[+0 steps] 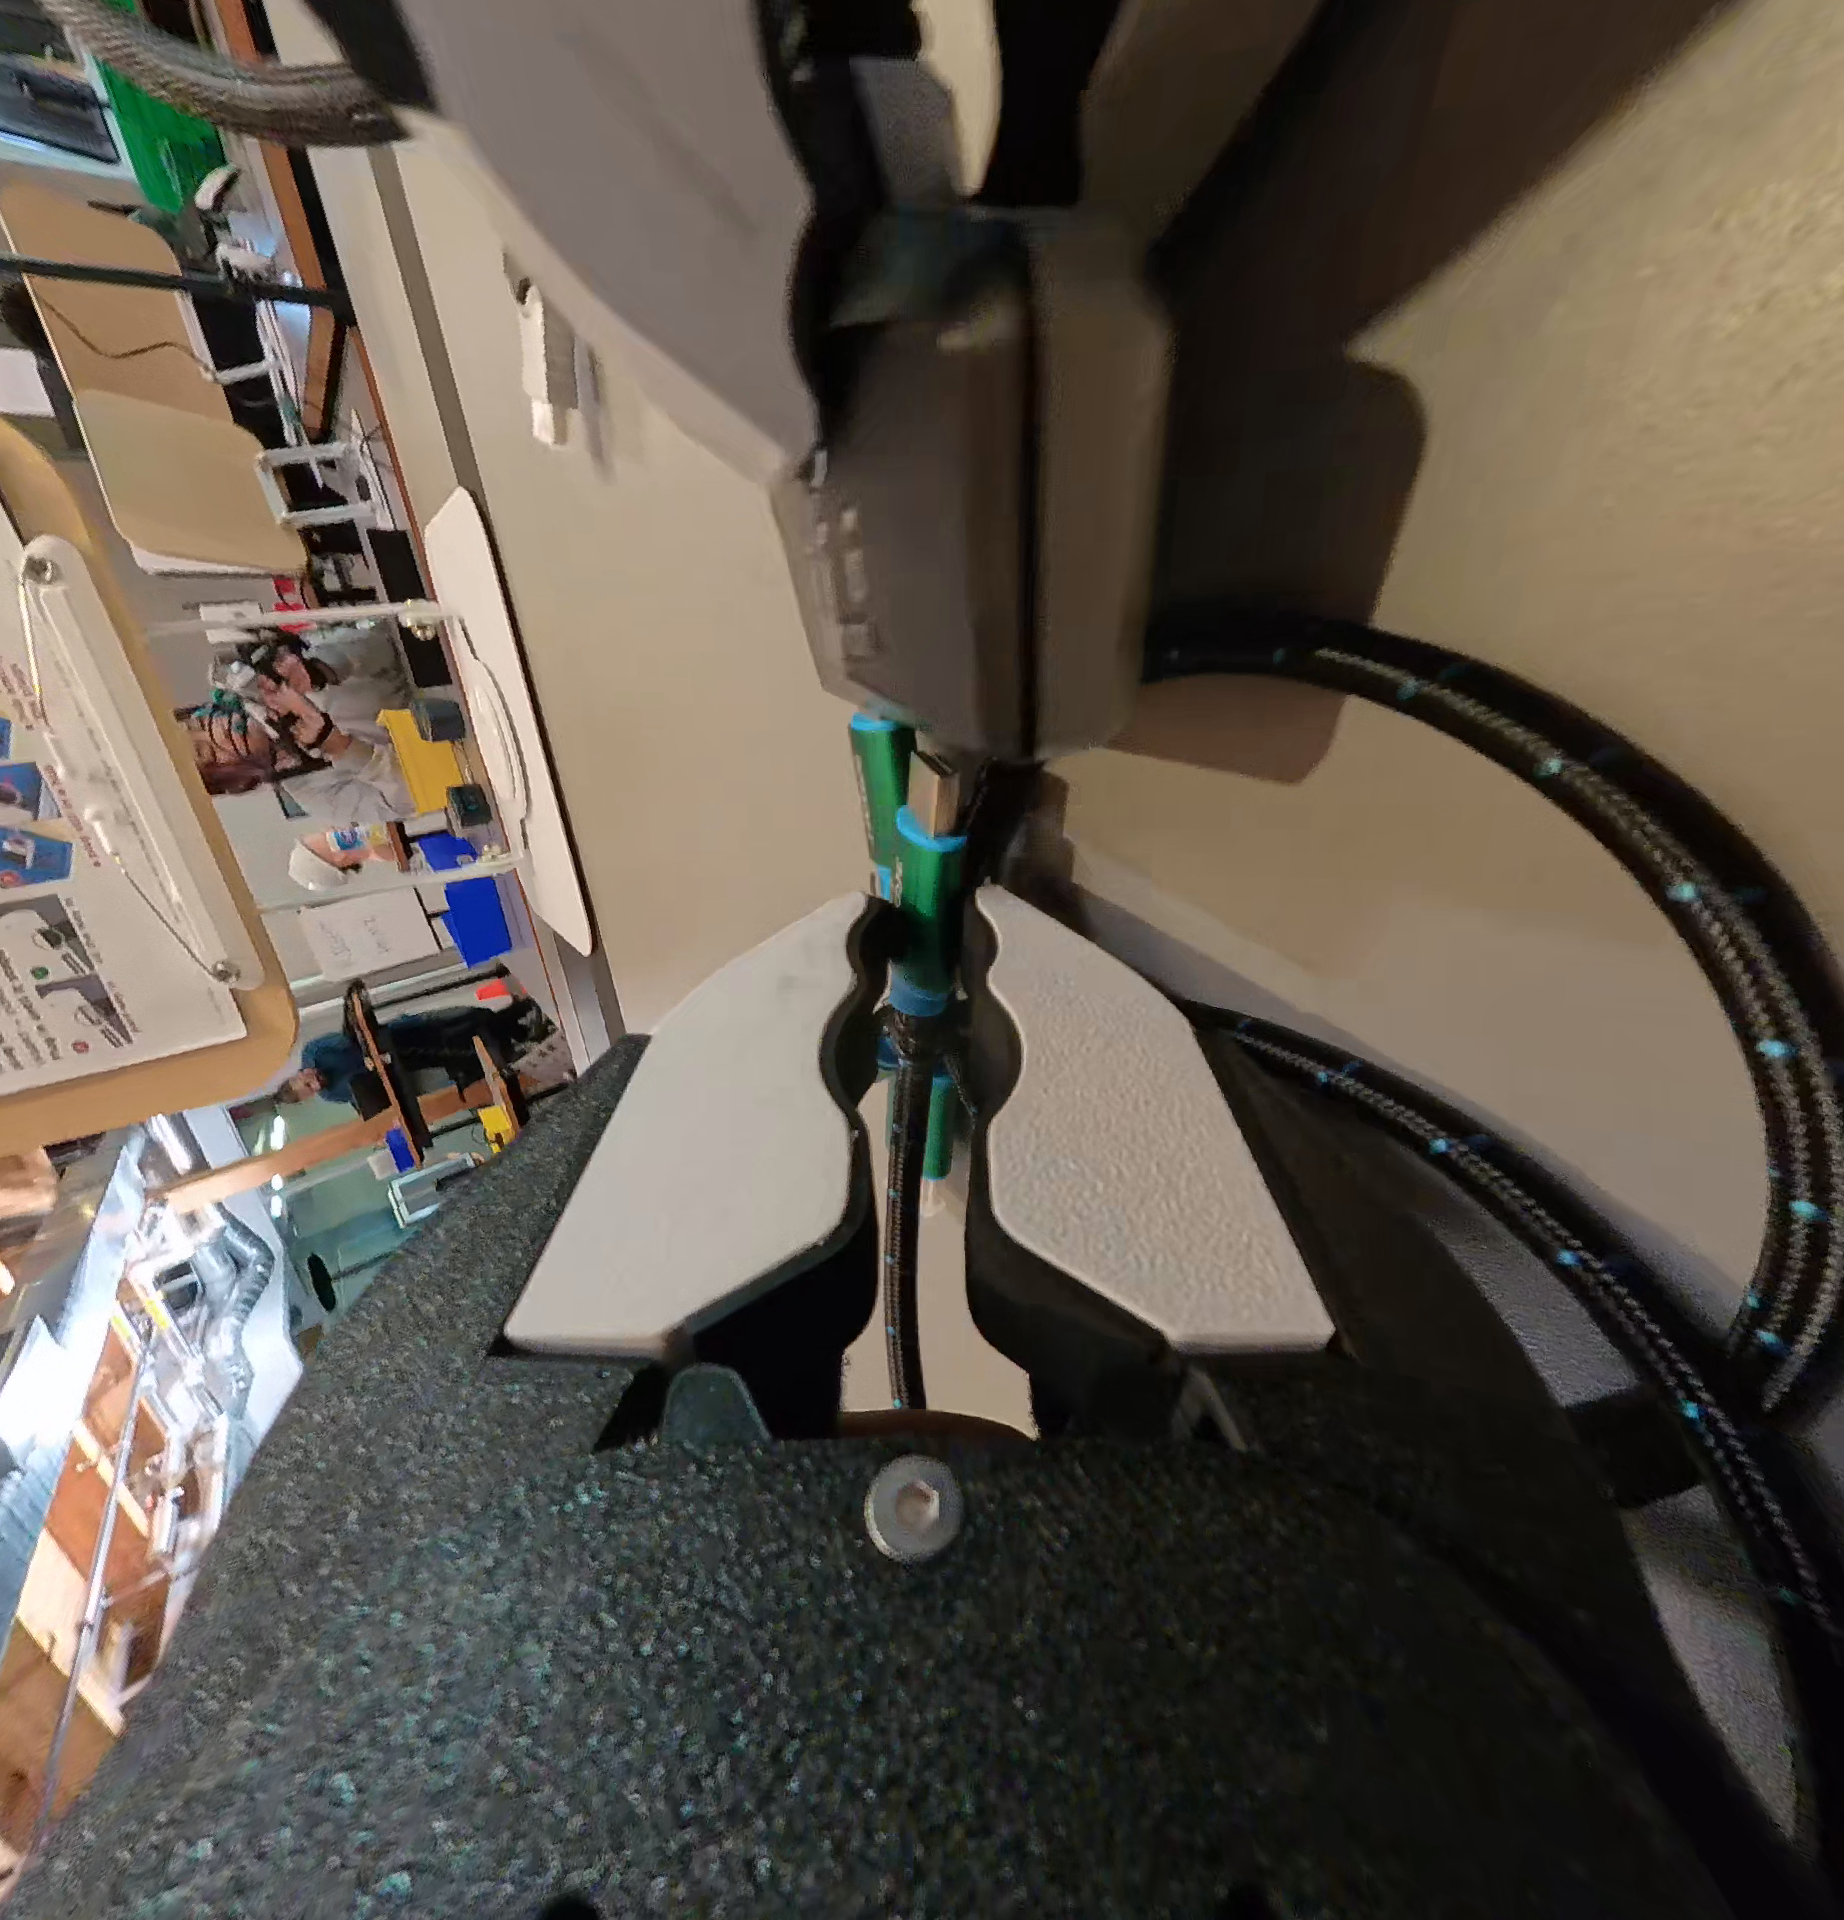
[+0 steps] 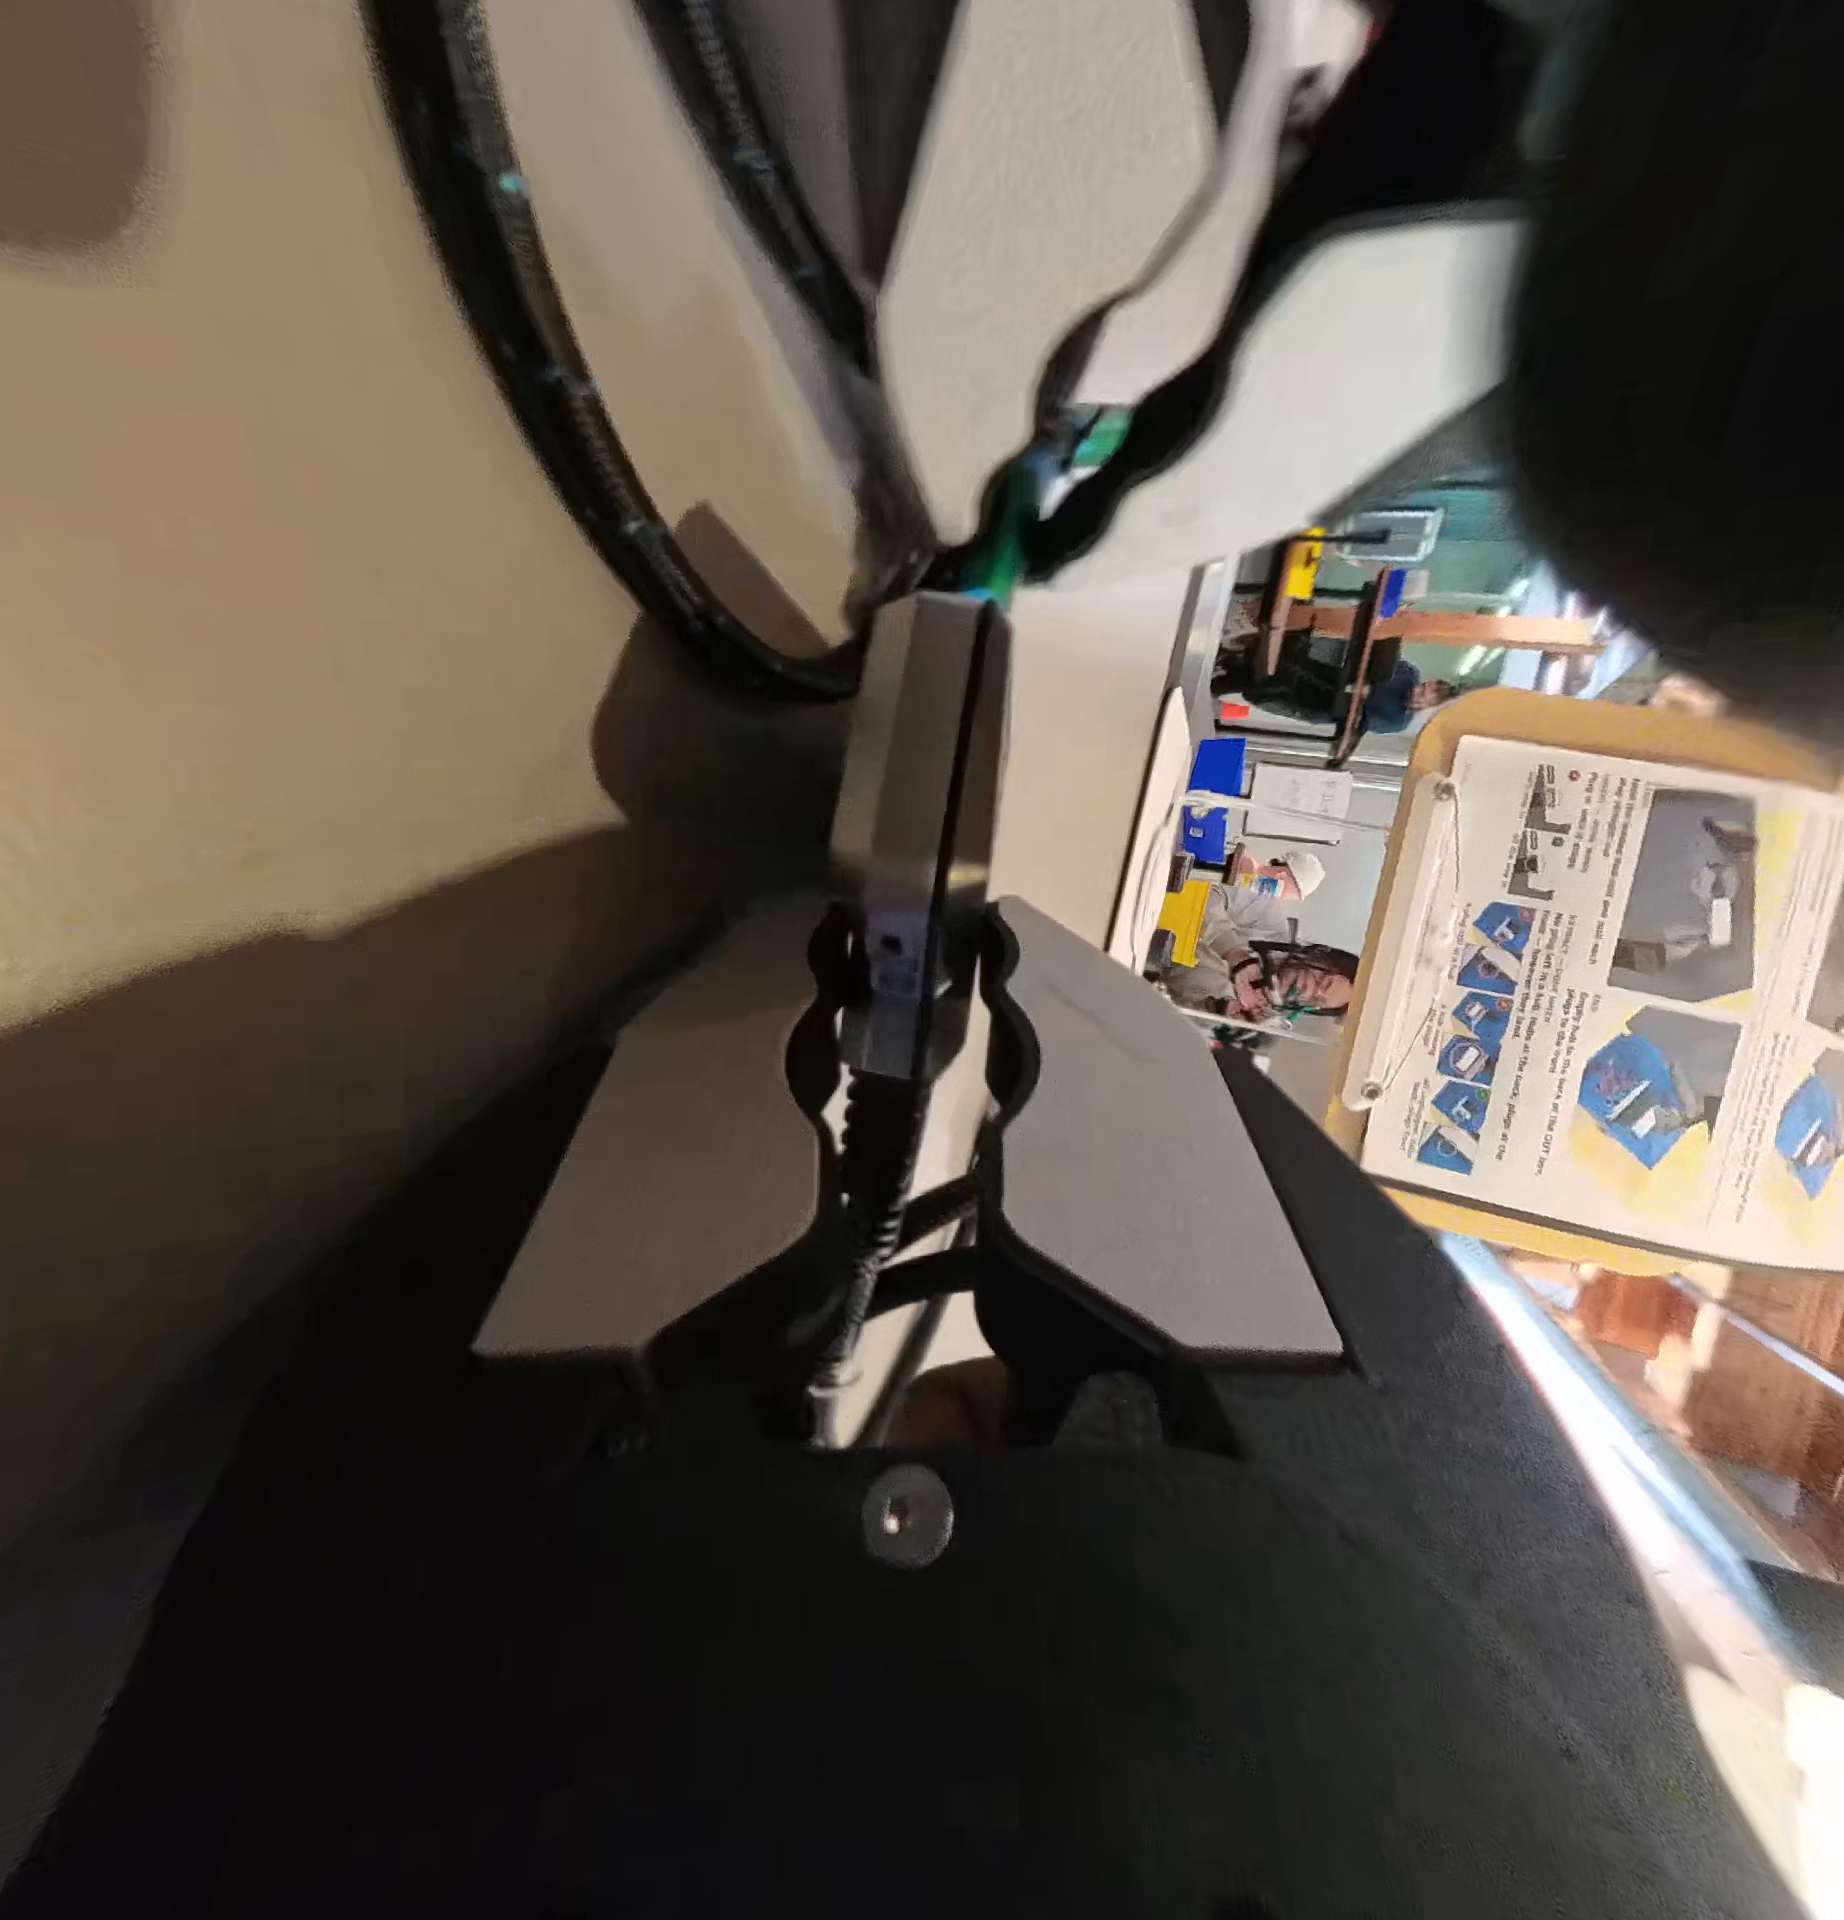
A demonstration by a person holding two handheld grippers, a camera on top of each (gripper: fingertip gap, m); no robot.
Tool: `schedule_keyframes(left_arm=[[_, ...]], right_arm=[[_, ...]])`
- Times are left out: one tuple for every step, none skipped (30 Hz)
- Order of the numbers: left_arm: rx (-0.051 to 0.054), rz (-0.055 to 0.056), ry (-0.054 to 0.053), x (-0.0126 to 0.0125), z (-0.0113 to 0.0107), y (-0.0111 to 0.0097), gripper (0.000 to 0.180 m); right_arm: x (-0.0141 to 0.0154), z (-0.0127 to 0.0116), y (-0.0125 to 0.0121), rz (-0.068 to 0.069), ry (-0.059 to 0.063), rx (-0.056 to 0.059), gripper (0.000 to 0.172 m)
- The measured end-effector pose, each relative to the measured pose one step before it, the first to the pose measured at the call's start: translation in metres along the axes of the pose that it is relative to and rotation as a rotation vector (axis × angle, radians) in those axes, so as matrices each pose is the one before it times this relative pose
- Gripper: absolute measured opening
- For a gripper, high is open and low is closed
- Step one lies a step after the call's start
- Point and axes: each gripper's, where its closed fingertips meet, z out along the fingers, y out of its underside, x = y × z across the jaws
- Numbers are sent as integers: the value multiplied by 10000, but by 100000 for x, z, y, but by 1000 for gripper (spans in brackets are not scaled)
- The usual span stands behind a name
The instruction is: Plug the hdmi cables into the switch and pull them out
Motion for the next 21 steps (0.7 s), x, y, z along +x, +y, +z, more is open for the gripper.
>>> schedule_keyframes(left_arm=[[129, 185, -29, 50, 13, -73, 13], [92, 132, -12, 35, -12, -67, 13], [70, 43, -6, 16, 11, -70, 13], [51, 20, -10, -19, 7, -53, 13], [123, 1, -75, -112, -30, -150, 13], [182, -20, -90, -111, -63, -254, 13], [-58, 26, -20, 0, -1, 86, 13], [-11, 55, -35, -3, -2, 16, 13], [-26, 9, -14, 0, 0, 7, 13], [-35, 27, 0, 10, -30, 39, 13], [-30, 20, 20, 20, -50, 38, 13], [-20, -23, 42, 38, -39, 53, 13], [15, -33, 53, 52, -74, 46, 13], [25, -64, 71, 61, -86, 40, 13], [20, -61, 45, 42, -94, 31, 13], [13, -84, 40, 51, -82, 40, 13], [1, -49, 30, 42, -77, 35, 13], [-2, -23, 6, 26, -89, 26, 13], [7, -93, -3, -17, -92, 25, 13], [18, -133, 27, 3, -103, -8, 13], [106, -179, 21, -28, -163, -171, 13]], right_arm=[[121, -43, -85, 449, 67, 262, 23], [42, -104, -147, 367, 18, 262, 22], [-12, -75, -149, 215, 32, 173, 22], [-27, -21, -83, 52, 57, 70, 22], [-30, 14, -48, -7, 63, 38, 22], [-36, 17, -106, 52, 40, 67, 22], [-3, 28, -37, 77, 37, 7, 22], [3, -1, -38, 20, 28, 14, 22], [12, 0, -33, 24, 37, 18, 22], [17, 11, -43, 78, 34, 14, 22], [16, 32, -40, 103, 39, -16, 22], [7, 12, -83, 47, 67, -7, 22], [0, 10, -88, 18, 56, -2, 21], [5, 8, -102, 28, 51, 6, 21], [39, 10, -59, 85, 59, -11, 22], [30, 35, -40, 88, 52, -37, 22], [28, 29, -31, 27, 60, -29, 22], [16, 31, -25, 15, 43, -41, 22], [10, 51, 30, 17, 33, -65, 22], [17, 29, 6, -3, 29, -35, 22], [3, 5, -15, -21, 9, -8, 22]])
